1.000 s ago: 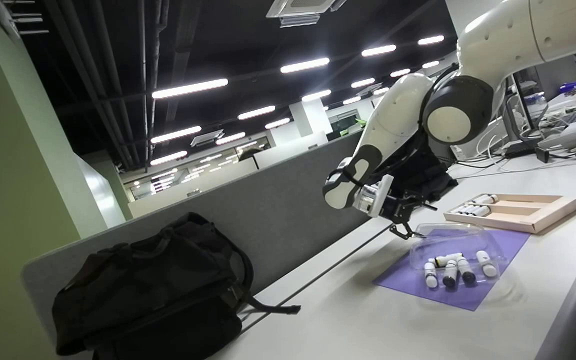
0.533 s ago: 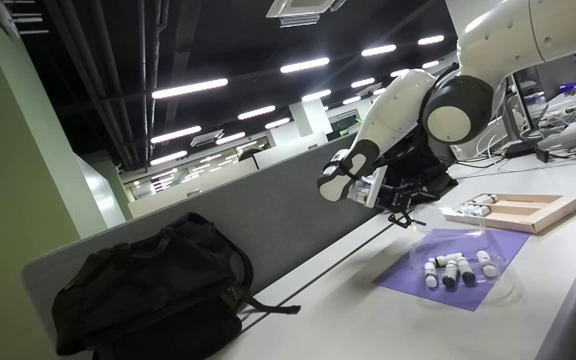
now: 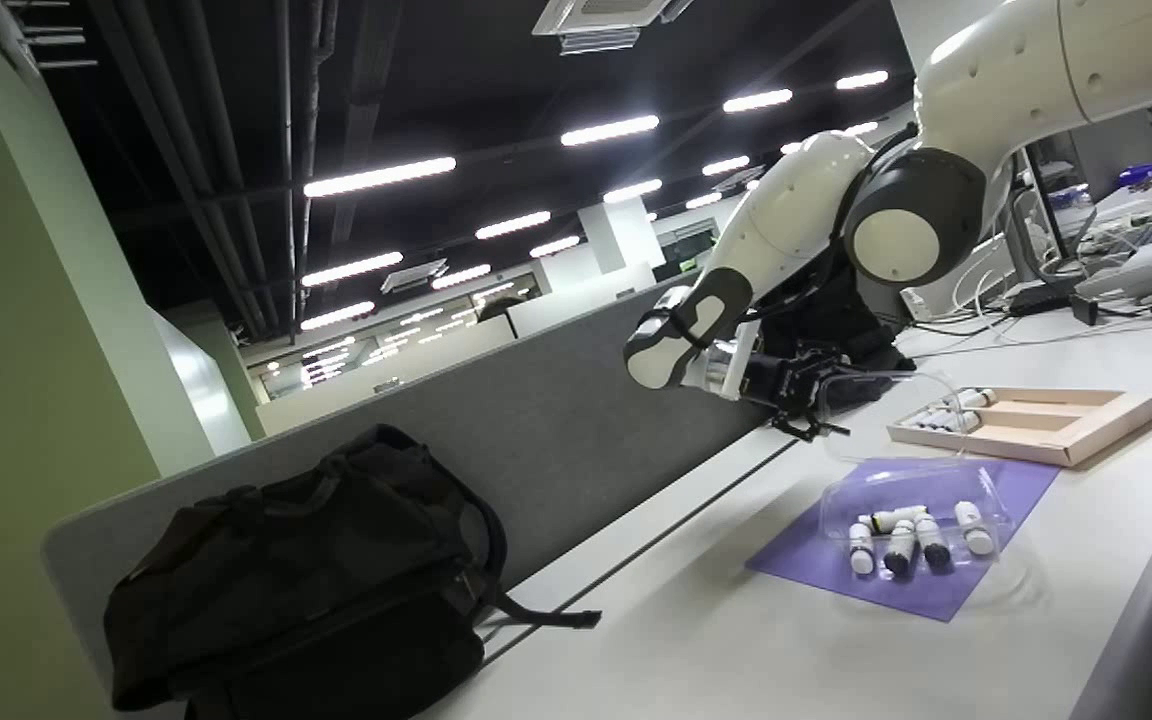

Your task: Close the box, take some bottles out of the tray and put them on the mat

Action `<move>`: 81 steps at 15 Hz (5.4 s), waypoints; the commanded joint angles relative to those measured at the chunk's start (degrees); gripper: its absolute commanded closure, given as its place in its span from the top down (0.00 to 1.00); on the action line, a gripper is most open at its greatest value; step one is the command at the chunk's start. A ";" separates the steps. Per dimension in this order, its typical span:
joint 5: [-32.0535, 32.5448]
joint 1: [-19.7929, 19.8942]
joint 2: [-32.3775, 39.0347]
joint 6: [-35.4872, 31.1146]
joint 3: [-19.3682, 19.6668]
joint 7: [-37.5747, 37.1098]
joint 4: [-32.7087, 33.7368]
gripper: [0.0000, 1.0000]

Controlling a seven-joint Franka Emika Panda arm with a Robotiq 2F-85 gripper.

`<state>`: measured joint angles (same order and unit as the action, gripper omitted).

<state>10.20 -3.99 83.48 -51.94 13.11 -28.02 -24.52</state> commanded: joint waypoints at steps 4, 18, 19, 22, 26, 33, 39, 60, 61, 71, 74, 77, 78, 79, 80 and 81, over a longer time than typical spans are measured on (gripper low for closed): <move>-2.52 -1.25 -1.98 2.42 -1.19 -0.83 -2.17 1.00; -3.83 -6.64 -6.17 8.31 -1.56 -2.09 -1.93 1.00; -3.79 -6.73 -6.32 8.57 -1.50 -2.24 -1.91 1.00; -3.80 -6.87 -6.41 9.40 -1.49 -2.22 -2.03 1.00; -4.85 -7.06 -5.88 11.01 -2.06 -2.22 -2.52 1.00; -7.16 -8.81 -4.66 16.11 -3.72 -2.11 -2.38 1.00; -6.92 -9.85 1.01 22.17 -5.97 -0.18 4.78 1.00; -12.69 17.02 -11.63 6.07 -8.01 19.13 3.43 1.00; -14.09 19.30 -12.42 5.28 -8.38 19.41 3.11 1.00; -11.50 18.68 -10.70 1.71 -7.55 25.78 3.77 1.00; -15.56 21.13 -8.97 -7.90 -9.89 23.04 5.16 1.00; -18.10 22.80 -6.59 -14.49 -12.18 22.28 8.70 1.00; -18.94 23.38 -8.15 -17.47 -12.94 22.92 6.28 1.00; -19.63 23.85 -10.06 -20.62 -13.74 23.60 3.49 1.00; -20.15 24.37 -10.49 -21.39 -14.37 24.01 3.51 1.00; -20.50 24.80 -10.78 -22.14 -14.84 24.08 3.52 1.00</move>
<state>-8.47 19.20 74.45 -72.13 0.45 -3.27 -21.01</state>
